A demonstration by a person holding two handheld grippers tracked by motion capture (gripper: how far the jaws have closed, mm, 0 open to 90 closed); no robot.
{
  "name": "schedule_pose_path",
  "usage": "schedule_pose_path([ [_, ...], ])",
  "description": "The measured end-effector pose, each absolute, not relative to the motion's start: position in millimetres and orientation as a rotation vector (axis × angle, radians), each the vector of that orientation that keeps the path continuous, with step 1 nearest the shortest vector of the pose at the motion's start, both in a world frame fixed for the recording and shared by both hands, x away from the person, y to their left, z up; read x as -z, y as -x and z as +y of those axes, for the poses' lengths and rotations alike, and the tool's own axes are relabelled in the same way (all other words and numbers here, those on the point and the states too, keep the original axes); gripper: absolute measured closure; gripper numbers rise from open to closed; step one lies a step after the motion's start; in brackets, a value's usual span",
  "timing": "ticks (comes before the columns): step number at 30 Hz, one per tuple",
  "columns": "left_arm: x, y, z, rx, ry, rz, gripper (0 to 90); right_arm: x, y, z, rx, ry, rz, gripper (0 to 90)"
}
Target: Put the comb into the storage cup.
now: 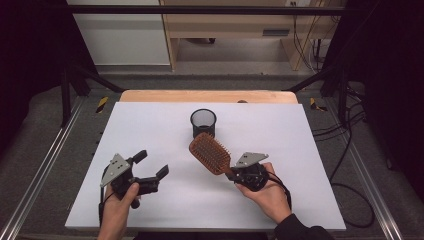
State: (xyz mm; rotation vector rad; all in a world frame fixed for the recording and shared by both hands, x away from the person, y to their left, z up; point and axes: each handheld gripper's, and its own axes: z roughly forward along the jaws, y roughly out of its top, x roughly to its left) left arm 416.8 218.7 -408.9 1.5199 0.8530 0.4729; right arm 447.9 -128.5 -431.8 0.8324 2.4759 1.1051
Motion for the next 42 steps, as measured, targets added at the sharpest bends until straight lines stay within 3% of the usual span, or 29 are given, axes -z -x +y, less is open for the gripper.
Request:
schedule_pose_path([
  [13,379,-444,162,-0.271,-1.486,0.793,4.2,415,-446,-117,-1.324,-0.753,2.294,73.1],
  [28,361,-461,143,-0.264,-1.477,0.848,6.5,410,-451,-107,-1.42,-0.7,2.237,73.0],
  [42,362,-471,151,-0.201,-1.349,0.924,22.3,411,-448,-102,-1.435,-0.691,2.225,73.0],
])
